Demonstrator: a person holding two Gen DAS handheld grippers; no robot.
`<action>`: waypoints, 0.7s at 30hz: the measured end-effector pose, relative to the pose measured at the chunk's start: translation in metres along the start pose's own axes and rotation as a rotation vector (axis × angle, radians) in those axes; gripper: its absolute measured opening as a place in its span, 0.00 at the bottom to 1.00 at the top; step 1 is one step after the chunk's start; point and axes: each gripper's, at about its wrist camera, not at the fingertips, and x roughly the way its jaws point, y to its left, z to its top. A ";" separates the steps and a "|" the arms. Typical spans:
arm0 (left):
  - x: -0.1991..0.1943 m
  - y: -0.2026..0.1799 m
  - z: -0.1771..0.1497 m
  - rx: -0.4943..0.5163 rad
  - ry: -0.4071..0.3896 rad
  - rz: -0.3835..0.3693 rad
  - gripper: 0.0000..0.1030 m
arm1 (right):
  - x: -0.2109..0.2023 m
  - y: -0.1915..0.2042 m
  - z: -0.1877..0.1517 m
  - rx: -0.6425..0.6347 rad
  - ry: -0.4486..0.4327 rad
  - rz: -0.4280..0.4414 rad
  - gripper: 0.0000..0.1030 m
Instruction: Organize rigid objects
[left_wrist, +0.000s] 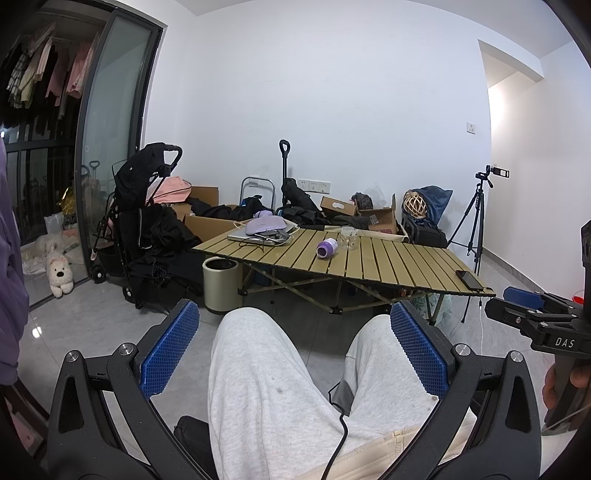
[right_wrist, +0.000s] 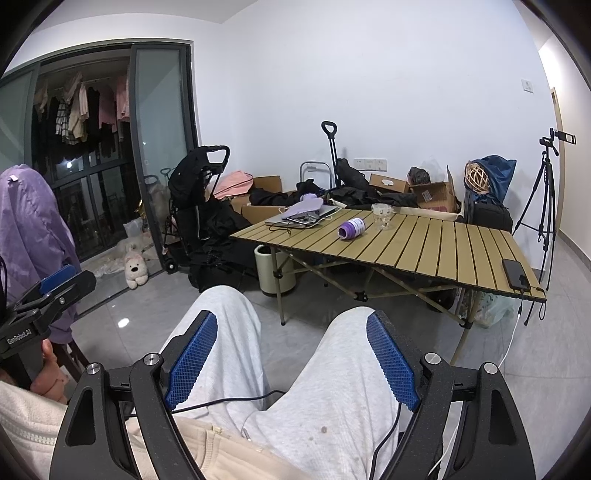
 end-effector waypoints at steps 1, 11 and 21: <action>0.000 0.000 0.000 0.000 0.000 0.000 1.00 | 0.000 -0.001 0.000 0.001 0.000 0.001 0.85; 0.001 0.001 0.000 -0.003 0.006 -0.007 1.00 | 0.002 -0.002 -0.001 0.000 0.003 -0.002 0.85; 0.090 0.007 0.043 -0.003 0.037 -0.103 1.00 | 0.040 -0.028 0.035 -0.058 -0.024 -0.046 0.85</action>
